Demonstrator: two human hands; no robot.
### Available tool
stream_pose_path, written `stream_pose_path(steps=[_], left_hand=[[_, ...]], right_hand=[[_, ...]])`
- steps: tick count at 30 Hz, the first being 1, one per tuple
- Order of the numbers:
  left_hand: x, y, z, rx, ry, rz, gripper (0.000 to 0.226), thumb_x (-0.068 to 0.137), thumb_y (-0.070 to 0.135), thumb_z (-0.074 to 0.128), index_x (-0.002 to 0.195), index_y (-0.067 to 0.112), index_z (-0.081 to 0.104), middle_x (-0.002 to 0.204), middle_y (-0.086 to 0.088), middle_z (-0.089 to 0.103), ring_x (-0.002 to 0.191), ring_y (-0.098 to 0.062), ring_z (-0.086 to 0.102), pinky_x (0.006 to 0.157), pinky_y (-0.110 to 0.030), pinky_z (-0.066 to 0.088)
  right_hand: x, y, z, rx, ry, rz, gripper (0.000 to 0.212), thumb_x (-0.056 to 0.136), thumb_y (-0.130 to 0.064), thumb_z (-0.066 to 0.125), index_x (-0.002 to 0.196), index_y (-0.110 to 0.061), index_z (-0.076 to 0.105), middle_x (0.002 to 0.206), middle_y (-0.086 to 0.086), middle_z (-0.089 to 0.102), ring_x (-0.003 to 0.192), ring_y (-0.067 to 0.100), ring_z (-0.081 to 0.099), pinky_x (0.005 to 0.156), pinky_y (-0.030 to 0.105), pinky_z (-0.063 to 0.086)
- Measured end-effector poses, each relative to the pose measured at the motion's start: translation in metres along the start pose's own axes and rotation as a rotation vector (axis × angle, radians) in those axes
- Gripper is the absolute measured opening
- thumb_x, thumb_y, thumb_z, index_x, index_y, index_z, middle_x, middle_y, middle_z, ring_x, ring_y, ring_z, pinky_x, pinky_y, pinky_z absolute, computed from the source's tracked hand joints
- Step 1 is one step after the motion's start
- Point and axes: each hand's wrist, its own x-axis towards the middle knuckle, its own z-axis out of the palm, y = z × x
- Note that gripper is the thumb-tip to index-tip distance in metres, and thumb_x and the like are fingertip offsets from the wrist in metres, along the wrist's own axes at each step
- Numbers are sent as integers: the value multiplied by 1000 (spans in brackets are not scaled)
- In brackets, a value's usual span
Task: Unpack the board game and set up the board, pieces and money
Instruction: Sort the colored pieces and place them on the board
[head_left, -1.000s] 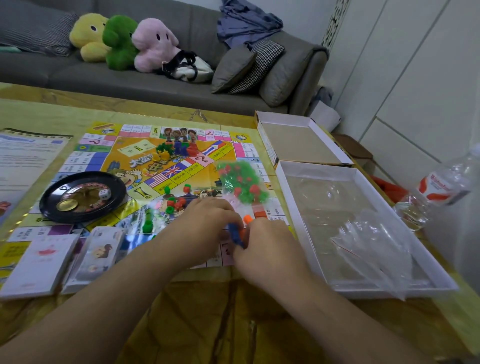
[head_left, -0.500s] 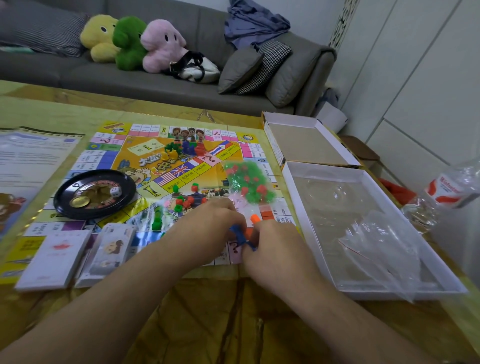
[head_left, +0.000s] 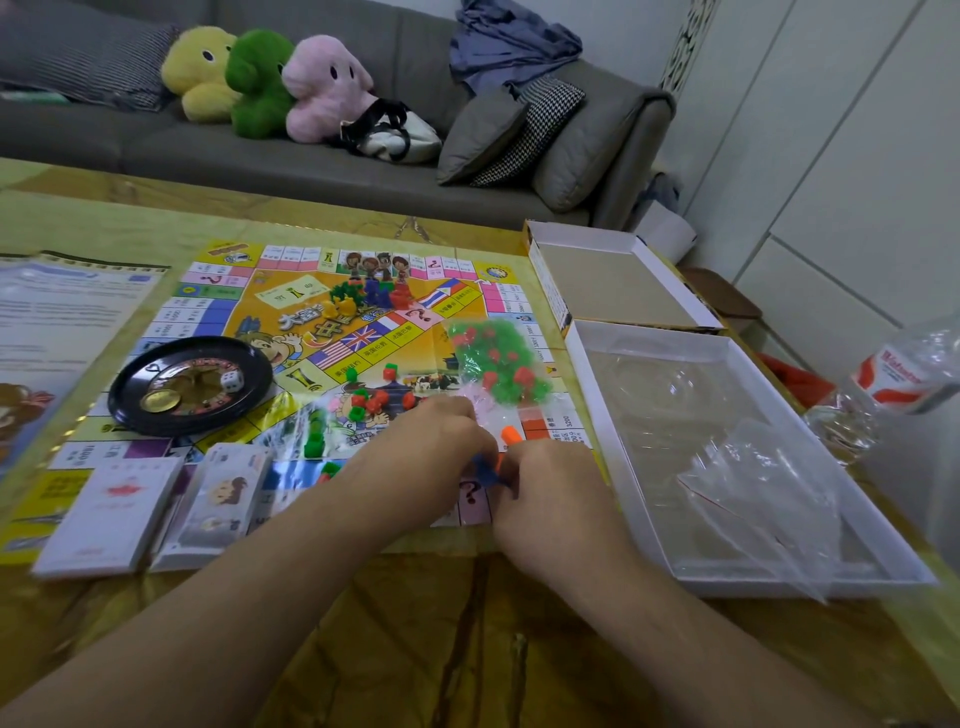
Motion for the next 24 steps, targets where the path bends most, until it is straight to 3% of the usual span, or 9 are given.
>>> stream_pose_path(steps=[7,13,19,24], left_hand=[[2,2,5,-31,60,-79,40,93,6,72,116,38,76,112,6,65,112,-17,56,94,-36,52],[1,12,-6,13,-45,-105,61,89,-6,63,142,26,62,141,4,58,133,-17,50,112,-33,42],[-4,15,-6,-161,-29,-131,48,79,5,71,123,25,72,120,4,70,113,-20,62,95,-41,53],[-4,12,-6,-157,-3,-158,52,84,4,69,132,23,68,130,3,68,119,-18,59,100,-31,50]], right_hand=[[-1,0,2,-12,0,32,15,96,-20,62,106,-16,72,92,5,68,85,24,66,68,32,55],[0,-3,4,-42,-4,38,22,96,-29,61,117,-21,61,92,0,61,83,25,61,64,33,51],[0,-5,5,-68,0,9,32,96,-31,68,125,-21,59,105,4,67,94,29,67,64,32,42],[-1,-4,6,-90,-5,38,26,101,-33,62,120,-17,58,95,4,57,87,27,61,64,32,42]])
